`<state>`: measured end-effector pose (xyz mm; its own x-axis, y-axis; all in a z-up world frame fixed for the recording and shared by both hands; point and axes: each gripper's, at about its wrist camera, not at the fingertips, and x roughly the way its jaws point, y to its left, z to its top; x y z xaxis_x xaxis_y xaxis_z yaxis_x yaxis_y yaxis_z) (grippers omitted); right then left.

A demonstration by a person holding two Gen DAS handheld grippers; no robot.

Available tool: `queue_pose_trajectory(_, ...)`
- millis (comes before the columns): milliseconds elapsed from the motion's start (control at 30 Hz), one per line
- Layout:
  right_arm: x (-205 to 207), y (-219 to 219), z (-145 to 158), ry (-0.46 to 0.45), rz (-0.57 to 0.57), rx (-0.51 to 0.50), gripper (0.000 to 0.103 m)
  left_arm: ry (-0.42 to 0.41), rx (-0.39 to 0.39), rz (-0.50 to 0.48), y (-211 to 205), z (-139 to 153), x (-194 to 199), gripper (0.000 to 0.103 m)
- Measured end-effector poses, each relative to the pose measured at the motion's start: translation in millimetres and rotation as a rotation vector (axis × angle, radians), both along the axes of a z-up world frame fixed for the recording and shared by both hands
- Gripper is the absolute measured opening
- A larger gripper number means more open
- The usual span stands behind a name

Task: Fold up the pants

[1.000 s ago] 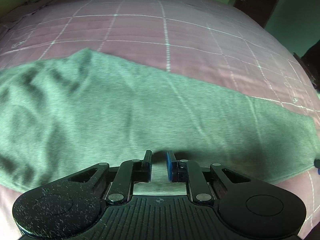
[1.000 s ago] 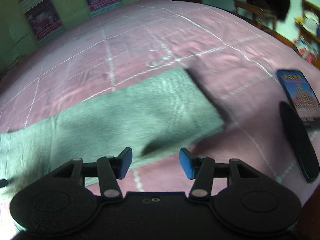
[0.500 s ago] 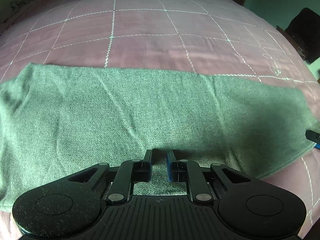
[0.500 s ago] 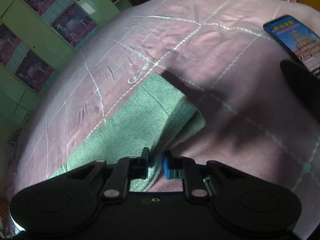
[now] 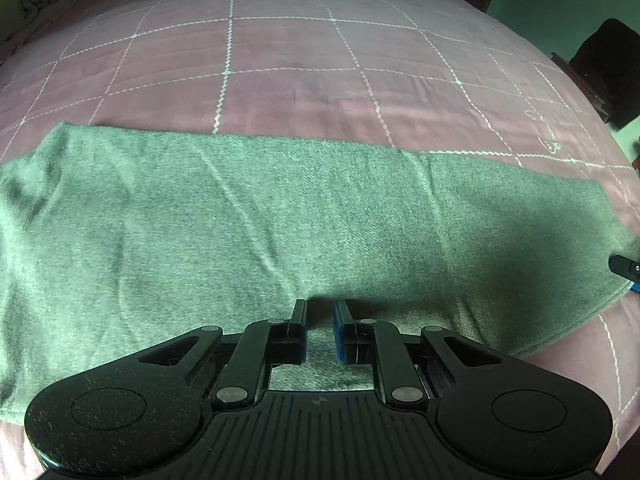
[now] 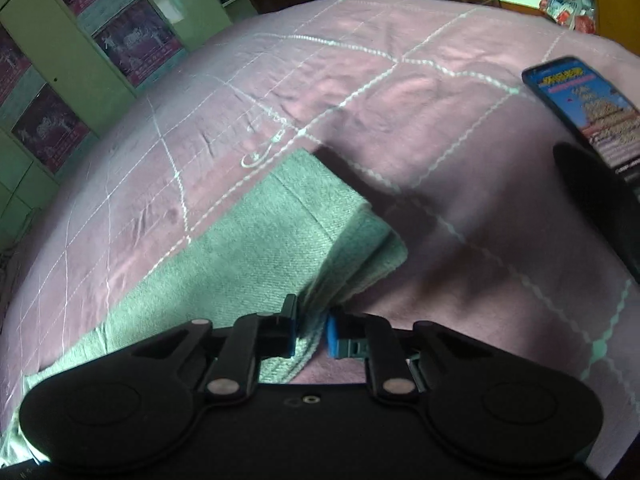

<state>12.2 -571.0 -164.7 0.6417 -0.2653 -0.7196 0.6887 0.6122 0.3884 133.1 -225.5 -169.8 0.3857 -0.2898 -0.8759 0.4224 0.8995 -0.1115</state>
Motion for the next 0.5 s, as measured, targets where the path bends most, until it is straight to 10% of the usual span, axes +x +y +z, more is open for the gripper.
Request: queue_pose_trajectory(500, 63.4, 92.1, 63.3, -0.085, 0.247, -0.206, 0.012, -0.011, 0.002, 0.196, 132.3, 3.3, 32.2, 0.014)
